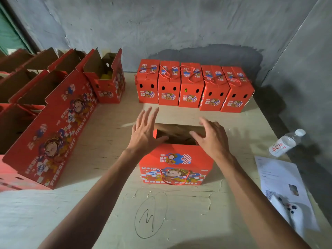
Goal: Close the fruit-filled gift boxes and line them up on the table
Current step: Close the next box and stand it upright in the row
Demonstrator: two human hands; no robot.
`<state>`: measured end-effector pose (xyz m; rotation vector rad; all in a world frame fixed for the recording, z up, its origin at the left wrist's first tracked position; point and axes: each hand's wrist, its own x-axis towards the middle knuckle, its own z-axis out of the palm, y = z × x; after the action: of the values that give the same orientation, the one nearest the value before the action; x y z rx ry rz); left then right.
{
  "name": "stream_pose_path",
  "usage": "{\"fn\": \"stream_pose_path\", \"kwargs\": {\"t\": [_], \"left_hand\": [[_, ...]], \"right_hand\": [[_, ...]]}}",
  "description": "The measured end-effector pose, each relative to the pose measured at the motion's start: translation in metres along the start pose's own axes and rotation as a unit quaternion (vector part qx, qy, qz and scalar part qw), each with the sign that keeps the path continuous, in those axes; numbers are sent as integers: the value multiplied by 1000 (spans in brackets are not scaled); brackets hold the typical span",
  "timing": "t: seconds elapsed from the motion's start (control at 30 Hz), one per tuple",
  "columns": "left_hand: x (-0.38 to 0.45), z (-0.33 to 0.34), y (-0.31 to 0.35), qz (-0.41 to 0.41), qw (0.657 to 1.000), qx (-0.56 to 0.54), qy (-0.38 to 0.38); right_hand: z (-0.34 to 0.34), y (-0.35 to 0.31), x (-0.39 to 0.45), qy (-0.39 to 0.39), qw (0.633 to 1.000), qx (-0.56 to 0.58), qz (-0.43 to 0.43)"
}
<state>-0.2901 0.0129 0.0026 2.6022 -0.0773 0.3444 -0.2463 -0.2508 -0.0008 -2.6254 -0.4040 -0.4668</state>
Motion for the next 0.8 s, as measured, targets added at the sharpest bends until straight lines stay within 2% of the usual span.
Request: {"fn": "stream_pose_path", "kwargs": {"t": [0.1, 0.27, 0.4, 0.47, 0.57, 0.63, 0.7, 0.8], "left_hand": [[1, -2, -4, 19, 997, 52, -54], [10, -5, -6, -18, 994, -51, -97], [26, -7, -13, -42, 985, 98, -137], [34, -6, -8, -4, 964, 207, -166], [49, -2, 1, 84, 918, 329, -206], [55, 1, -1, 92, 914, 303, -252], [55, 3, -7, 47, 929, 193, -311], [44, 5, -19, -34, 929, 66, -363]], "right_hand": [[-3, 8, -5, -12, 999, -11, -28], [-2, 16, 4, -93, 995, 43, 20], [-3, 24, 19, -190, 980, -5, 57], [-2, 22, 26, -233, 969, -65, 50], [0, 12, 36, -259, 954, -147, -24], [0, 9, 42, -286, 946, -145, -52], [0, 12, 42, -341, 934, -93, -42], [-6, 18, 33, -414, 909, 32, 44]]}}
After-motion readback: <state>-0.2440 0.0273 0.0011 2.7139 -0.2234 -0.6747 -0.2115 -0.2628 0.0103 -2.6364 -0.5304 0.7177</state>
